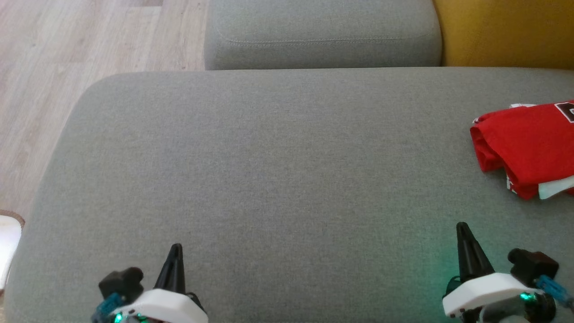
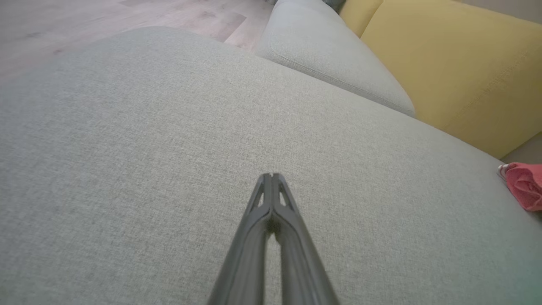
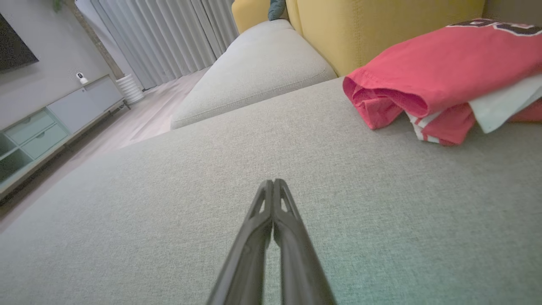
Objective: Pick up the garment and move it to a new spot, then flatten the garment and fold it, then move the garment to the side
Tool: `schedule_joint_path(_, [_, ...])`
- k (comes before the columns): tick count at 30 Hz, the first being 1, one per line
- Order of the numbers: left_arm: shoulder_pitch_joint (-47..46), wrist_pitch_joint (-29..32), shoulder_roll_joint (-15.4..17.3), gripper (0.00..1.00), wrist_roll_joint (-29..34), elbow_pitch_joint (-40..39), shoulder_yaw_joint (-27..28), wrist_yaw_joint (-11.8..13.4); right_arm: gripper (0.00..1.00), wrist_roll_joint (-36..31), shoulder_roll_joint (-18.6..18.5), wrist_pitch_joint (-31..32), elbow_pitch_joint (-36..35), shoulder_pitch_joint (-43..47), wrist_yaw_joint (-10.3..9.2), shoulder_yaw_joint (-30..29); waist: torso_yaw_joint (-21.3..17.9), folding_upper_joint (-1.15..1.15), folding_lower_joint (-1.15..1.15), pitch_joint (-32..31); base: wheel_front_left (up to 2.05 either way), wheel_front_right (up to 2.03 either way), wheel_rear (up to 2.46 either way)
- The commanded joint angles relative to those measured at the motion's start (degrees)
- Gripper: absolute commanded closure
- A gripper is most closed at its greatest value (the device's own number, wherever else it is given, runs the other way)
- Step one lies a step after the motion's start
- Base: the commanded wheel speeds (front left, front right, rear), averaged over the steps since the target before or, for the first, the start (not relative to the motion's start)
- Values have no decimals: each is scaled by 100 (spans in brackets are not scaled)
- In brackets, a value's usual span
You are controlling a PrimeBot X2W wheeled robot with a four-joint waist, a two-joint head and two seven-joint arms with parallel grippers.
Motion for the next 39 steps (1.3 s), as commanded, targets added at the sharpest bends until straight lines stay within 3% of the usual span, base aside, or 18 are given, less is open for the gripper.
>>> schedule_joint_path(1, [-282, 26, 32, 100, -126, -199, 118, -43, 100, 160, -7, 15, -217, -287, 5, -32, -2, 0, 0, 1, 0, 0, 0])
schedule_joint_path(39, [-547, 586, 87, 100, -2486, -269, 664, -439, 100, 2686, -17, 485, -322, -502, 17, -230, -94, 0, 0, 40, 0, 0, 0])
